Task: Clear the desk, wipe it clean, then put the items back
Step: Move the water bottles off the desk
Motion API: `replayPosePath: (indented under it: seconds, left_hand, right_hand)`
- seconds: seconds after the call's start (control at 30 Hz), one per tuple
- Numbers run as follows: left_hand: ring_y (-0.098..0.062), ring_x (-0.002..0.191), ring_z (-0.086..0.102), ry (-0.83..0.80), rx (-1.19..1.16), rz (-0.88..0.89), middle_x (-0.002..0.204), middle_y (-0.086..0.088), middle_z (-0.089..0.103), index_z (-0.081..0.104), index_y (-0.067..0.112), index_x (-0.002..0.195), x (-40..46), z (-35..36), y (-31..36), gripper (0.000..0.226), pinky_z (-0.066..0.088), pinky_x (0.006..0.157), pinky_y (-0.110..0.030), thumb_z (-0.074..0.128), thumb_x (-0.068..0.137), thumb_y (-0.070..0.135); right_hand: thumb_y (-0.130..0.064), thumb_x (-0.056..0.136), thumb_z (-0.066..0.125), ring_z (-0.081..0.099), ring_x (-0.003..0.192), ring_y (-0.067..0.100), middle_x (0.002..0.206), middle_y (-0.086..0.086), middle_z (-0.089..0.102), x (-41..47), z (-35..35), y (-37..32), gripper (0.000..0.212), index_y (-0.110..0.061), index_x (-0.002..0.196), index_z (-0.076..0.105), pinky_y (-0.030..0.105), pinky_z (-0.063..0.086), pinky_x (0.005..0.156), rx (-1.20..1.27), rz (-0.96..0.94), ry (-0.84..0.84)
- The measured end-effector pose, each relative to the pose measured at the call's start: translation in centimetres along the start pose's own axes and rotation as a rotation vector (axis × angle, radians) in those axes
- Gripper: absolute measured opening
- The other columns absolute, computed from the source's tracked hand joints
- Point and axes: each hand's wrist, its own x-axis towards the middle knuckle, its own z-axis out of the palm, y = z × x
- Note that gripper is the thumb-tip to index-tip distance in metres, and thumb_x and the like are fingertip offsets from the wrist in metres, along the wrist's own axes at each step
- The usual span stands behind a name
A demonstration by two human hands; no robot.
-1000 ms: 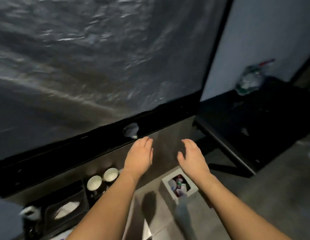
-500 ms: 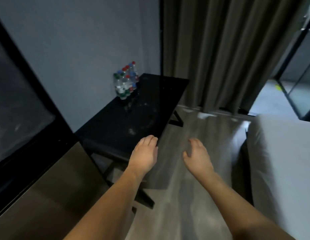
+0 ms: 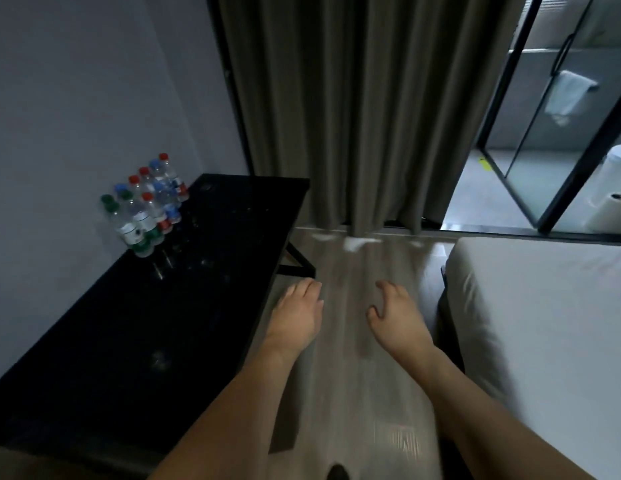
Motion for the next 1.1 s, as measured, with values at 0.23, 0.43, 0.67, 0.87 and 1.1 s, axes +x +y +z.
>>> replayPosePath:
  seconds: [0.23,0.43,0.67,0.87,1.1]
  left_hand:
    - [-0.022,0.129,0.042,0.033,-0.017,-0.015,0.142,-0.003,0.046,0.048,0.013,0.138,15.6,0.6,-0.4,0.042,0.033,0.109,-0.032,0.044,0.099,0.030]
    - [-0.022,0.129,0.043,0.034,-0.030,-0.116,0.141,-0.002,0.047,0.048,0.014,0.138,24.3,2.0,-3.7,0.041,0.037,0.108,-0.035,0.044,0.100,0.030]
    - [-0.018,0.131,0.040,0.142,-0.062,-0.379,0.146,-0.003,0.043,0.043,0.015,0.142,30.6,-0.2,-10.7,0.043,0.033,0.107,-0.029,0.040,0.103,0.031]
    - [-0.017,0.128,0.043,0.226,-0.004,-0.619,0.143,-0.001,0.045,0.044,0.015,0.141,31.7,-2.6,-19.8,0.043,0.038,0.108,-0.030,0.043,0.101,0.030]
    - [-0.019,0.121,0.049,0.346,0.017,-0.914,0.135,-0.001,0.051,0.048,0.017,0.137,30.1,-5.1,-32.5,0.040,0.043,0.101,-0.034,0.045,0.099,0.029]
  right_hand:
    - [-0.022,0.092,0.055,0.043,0.131,0.025,0.145,0.010,0.042,15.1,-2.6,0.9,0.055,-0.008,0.143,0.041,0.031,0.033,0.108,-0.049,-0.003,-0.015]
    - [-0.023,0.092,0.055,0.043,0.130,0.024,0.144,0.009,0.043,25.7,-1.4,1.9,0.055,-0.009,0.144,0.040,0.029,0.034,0.109,-0.033,-0.047,-0.152]
    - [-0.019,0.089,0.058,0.046,0.127,0.028,0.137,0.013,0.048,39.6,-0.1,-3.1,0.051,-0.006,0.137,0.046,0.030,0.035,0.107,-0.019,-0.273,-0.270]
    - [-0.022,0.092,0.055,0.044,0.131,0.021,0.146,0.006,0.039,47.1,7.3,-12.5,0.053,-0.010,0.142,0.042,0.029,0.034,0.110,0.003,-0.487,-0.445]
    - [-0.023,0.095,0.055,0.042,0.132,0.013,0.151,-0.001,0.033,52.1,16.1,-23.9,0.054,-0.018,0.146,0.037,0.031,0.037,0.111,-0.040,-0.604,-0.598]
